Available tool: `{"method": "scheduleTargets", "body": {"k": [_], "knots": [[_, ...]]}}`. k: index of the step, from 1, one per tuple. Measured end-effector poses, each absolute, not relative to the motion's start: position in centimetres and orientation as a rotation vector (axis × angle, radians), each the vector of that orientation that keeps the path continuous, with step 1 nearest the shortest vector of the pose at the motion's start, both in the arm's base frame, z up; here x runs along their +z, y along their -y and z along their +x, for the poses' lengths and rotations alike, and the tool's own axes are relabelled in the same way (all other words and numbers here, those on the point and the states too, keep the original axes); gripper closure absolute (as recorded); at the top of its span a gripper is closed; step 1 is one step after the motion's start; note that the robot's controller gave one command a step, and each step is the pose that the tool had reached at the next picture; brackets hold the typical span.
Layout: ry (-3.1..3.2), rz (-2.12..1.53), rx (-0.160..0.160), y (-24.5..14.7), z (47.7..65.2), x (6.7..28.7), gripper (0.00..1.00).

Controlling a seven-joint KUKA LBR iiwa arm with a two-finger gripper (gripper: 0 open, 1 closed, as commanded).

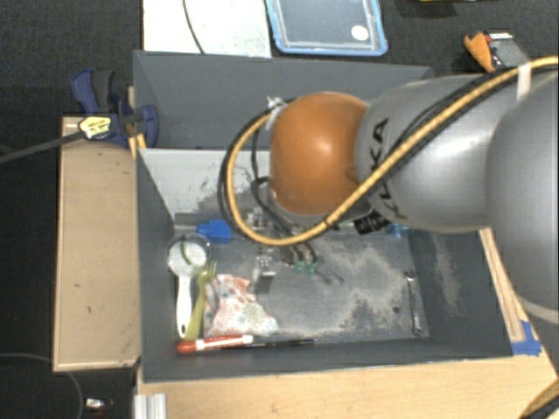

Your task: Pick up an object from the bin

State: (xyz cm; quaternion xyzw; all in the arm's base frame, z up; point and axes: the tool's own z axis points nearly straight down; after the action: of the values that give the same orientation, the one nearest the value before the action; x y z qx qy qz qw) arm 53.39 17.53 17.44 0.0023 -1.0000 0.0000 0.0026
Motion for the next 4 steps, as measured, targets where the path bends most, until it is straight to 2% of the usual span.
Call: {"method": "scheduleTargets", "body": {"k": [1, 2, 3, 4], "knots": [[3.144, -0.002, -0.002, -17.4, 53.6, 17.9, 0.0], [3.136, -0.228, -0.004, -18.5, 50.7, 10.6, 0.0], [3.116, -0.444, -0.006, -19.6, 49.3, 11.3, 0.0], [3.1, -0.527, -0.005, -19.5, 49.4, 11.3, 0.0]]}}
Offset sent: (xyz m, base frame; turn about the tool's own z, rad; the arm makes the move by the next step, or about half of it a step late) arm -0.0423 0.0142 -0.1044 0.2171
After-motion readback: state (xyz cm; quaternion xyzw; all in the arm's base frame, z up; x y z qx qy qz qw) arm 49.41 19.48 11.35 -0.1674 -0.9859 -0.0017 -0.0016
